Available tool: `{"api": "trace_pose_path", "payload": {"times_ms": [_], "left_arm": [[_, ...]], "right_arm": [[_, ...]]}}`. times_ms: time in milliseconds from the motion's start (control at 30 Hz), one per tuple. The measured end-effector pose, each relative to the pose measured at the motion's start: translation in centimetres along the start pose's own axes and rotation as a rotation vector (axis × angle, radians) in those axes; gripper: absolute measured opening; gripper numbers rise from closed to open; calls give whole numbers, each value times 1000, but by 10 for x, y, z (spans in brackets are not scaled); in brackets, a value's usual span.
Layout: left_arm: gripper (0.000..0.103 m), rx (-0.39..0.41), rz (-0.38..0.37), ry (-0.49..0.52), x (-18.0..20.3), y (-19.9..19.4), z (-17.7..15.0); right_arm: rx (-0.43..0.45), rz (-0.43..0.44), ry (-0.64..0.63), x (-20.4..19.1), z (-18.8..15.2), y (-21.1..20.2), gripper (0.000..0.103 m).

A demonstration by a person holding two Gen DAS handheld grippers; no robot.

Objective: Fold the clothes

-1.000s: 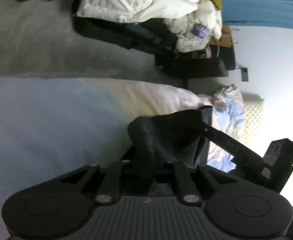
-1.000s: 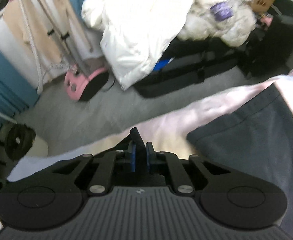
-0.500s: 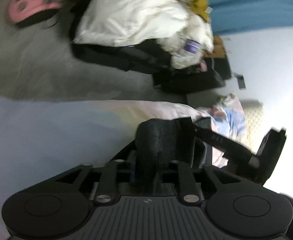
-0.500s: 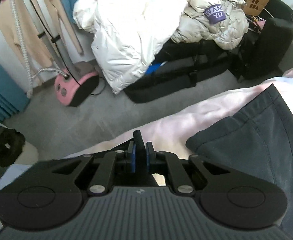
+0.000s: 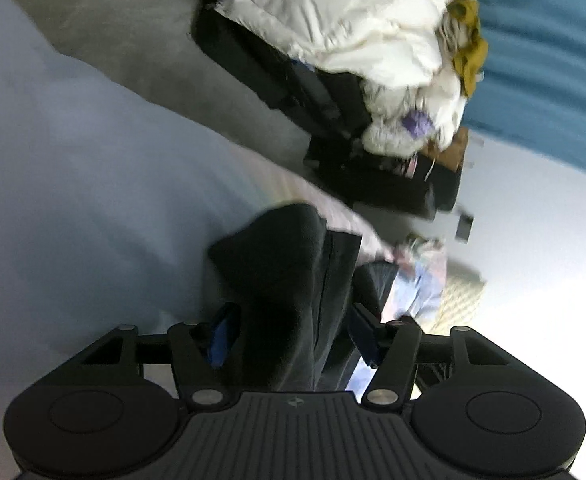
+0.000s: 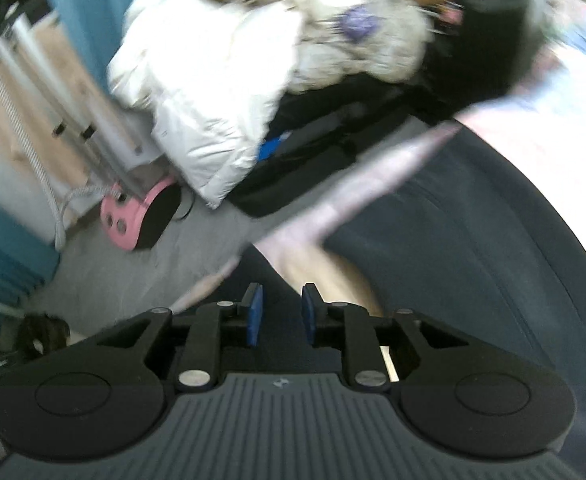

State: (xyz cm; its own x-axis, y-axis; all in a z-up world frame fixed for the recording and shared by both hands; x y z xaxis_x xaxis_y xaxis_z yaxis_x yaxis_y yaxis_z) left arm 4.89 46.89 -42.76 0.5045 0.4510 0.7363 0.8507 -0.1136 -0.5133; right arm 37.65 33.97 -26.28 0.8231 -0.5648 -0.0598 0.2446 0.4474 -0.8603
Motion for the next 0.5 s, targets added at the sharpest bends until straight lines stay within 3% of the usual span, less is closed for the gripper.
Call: {"api": "trace_pose_path", "payload": {"times_ms": [67,167,367,500], "left_arm": [[24,15,53,12,0,3,-2],[7,30,92,31,1,3,-2],[3,87,241,187,25,-9,-6],[4,94,269,251,37,-7,-13]], "right_arm": [[2,-27,81,13,-28,-25,23],[-9,-107,188,33,-85,-66,24],[-18,-268,419,63,-188,-134,25],[12,-356,540,78,-242,-173,25]]}}
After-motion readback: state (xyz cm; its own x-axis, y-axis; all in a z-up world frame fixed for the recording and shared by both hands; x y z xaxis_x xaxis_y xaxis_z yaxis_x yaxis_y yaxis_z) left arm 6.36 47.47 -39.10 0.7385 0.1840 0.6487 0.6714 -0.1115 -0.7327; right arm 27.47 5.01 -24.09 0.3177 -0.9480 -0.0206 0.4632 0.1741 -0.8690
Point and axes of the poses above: each gripper's, at about its wrist camera, not at the fingertips, and y roughly the way its jaws point, x to its right, z to its top, the point moved 3 cm from there along y, roughly the way its jaws point, and after that the axes turned 15 degrees about -y, right-handed, at the moved point
